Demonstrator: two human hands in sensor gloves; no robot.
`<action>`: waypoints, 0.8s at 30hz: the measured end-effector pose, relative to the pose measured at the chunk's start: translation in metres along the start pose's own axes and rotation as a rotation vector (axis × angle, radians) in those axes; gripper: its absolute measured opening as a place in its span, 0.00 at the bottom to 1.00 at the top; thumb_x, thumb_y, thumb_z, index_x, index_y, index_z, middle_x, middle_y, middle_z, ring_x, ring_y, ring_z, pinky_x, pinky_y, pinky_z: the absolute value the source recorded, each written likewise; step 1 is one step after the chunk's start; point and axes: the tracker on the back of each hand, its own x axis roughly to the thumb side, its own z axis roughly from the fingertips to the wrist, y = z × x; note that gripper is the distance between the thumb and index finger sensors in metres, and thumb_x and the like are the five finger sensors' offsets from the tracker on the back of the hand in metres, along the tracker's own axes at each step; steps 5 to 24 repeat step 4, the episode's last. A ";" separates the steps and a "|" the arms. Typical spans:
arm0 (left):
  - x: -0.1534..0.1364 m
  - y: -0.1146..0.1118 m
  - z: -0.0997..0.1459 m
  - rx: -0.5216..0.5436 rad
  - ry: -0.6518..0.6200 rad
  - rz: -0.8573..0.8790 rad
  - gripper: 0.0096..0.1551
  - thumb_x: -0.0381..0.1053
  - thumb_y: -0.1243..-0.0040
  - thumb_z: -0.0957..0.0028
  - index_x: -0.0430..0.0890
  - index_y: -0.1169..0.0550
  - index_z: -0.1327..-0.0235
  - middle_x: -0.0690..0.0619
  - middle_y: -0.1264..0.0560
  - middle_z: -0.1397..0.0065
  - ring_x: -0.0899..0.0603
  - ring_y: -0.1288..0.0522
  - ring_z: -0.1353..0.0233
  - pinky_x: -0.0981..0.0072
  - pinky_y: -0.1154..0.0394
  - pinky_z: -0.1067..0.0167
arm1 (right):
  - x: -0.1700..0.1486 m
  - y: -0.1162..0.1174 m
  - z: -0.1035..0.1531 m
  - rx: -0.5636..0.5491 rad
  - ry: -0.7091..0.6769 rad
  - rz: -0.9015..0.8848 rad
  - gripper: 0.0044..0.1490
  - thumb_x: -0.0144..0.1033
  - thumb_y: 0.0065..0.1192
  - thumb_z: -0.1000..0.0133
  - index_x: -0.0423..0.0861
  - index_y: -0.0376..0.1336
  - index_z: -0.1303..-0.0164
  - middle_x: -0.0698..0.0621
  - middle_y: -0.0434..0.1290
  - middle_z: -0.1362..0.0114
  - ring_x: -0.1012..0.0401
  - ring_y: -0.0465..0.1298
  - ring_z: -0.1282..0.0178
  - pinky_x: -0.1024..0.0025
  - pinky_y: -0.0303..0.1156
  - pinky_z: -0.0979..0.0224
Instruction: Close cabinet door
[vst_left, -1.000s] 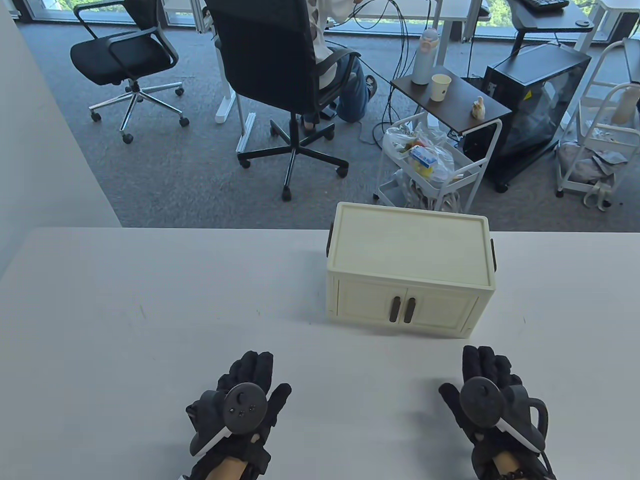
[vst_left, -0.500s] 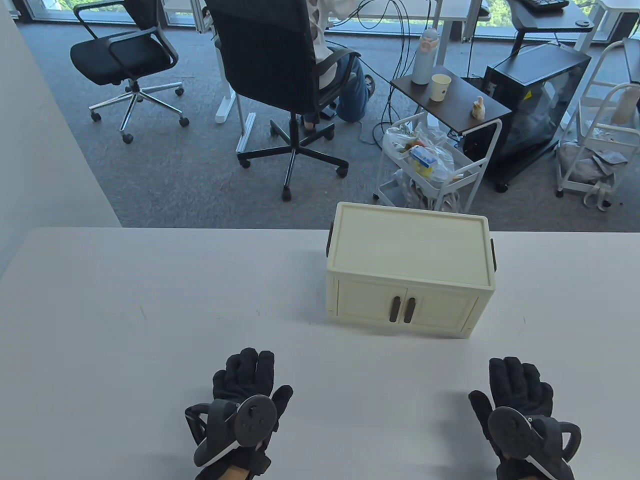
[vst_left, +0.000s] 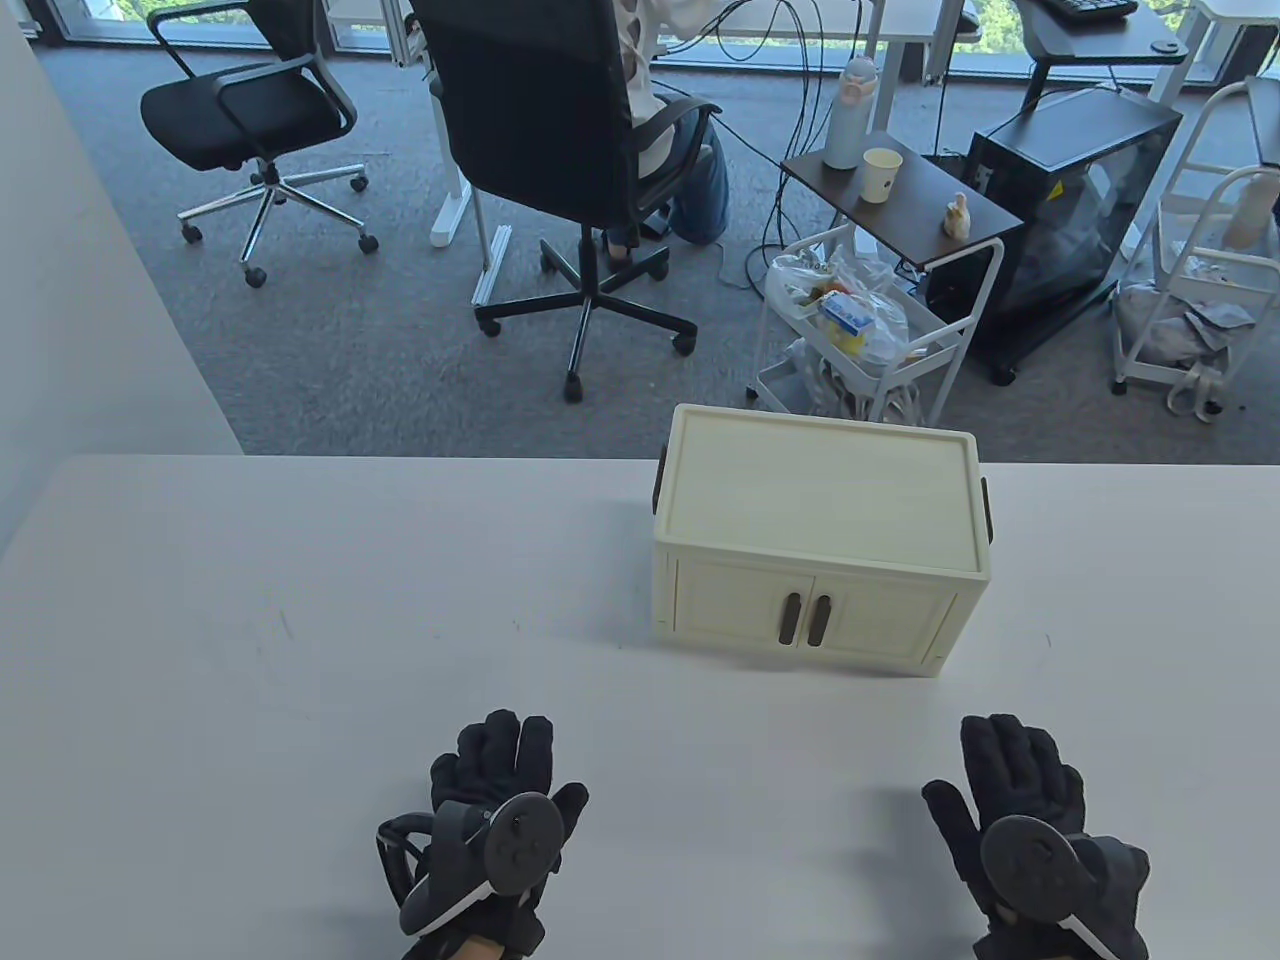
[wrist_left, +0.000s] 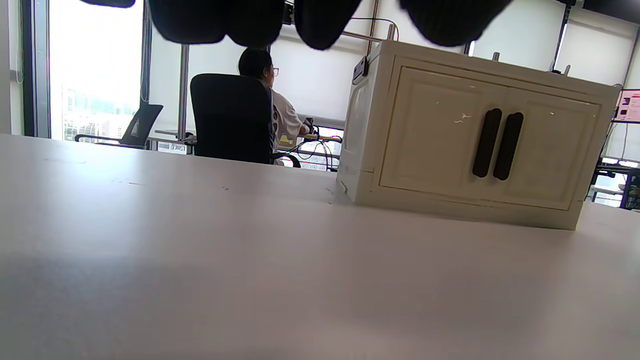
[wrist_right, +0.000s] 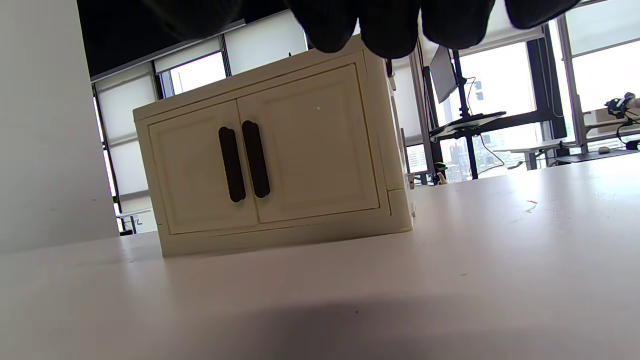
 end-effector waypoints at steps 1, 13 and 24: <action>0.001 0.000 0.000 0.000 -0.002 0.001 0.43 0.61 0.52 0.35 0.34 0.40 0.17 0.25 0.46 0.18 0.18 0.40 0.21 0.19 0.44 0.33 | 0.001 0.000 0.000 0.001 -0.003 0.000 0.47 0.53 0.48 0.37 0.34 0.49 0.18 0.28 0.52 0.16 0.28 0.54 0.21 0.24 0.53 0.26; 0.002 -0.002 0.000 -0.006 -0.005 0.004 0.43 0.61 0.52 0.35 0.35 0.40 0.17 0.25 0.45 0.18 0.18 0.40 0.21 0.19 0.43 0.33 | 0.002 0.000 0.000 -0.002 -0.004 0.000 0.47 0.53 0.48 0.37 0.34 0.49 0.18 0.28 0.52 0.17 0.28 0.54 0.21 0.24 0.53 0.26; 0.002 -0.002 0.000 -0.006 -0.005 0.004 0.43 0.61 0.52 0.35 0.35 0.40 0.17 0.25 0.45 0.18 0.18 0.40 0.21 0.19 0.43 0.33 | 0.002 0.000 0.000 -0.002 -0.004 0.000 0.47 0.53 0.48 0.37 0.34 0.49 0.18 0.28 0.52 0.17 0.28 0.54 0.21 0.24 0.53 0.26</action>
